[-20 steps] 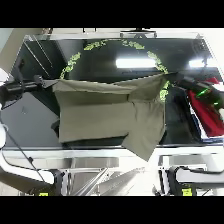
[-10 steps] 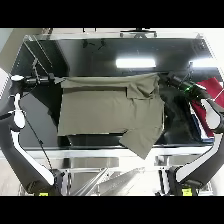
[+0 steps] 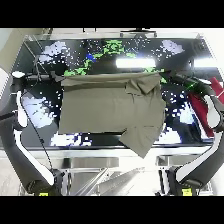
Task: Fold the shirts.
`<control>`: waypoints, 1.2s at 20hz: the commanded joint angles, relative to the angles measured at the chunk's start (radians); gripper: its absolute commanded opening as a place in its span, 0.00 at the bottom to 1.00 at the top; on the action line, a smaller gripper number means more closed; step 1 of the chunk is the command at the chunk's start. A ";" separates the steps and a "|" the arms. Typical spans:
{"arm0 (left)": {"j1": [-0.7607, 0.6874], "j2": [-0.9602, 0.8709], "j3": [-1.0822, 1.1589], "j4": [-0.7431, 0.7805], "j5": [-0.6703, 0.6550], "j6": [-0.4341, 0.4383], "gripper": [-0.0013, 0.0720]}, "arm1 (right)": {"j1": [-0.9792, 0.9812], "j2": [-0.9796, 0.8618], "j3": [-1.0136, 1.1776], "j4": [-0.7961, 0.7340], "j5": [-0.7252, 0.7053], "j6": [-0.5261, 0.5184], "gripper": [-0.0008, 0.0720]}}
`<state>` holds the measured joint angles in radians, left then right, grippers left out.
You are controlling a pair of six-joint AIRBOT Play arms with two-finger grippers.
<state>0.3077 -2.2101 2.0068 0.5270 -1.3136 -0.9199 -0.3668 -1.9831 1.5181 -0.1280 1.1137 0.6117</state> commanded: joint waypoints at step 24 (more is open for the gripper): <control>-0.046 0.159 -0.004 0.511 -0.146 -0.223 0.36 | -0.035 0.246 -0.018 -0.589 0.080 0.353 0.54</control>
<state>0.2363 -2.1197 2.0300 0.9142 -1.4223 -1.0252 -0.3683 -1.8297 1.4998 -0.6590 1.1618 0.8852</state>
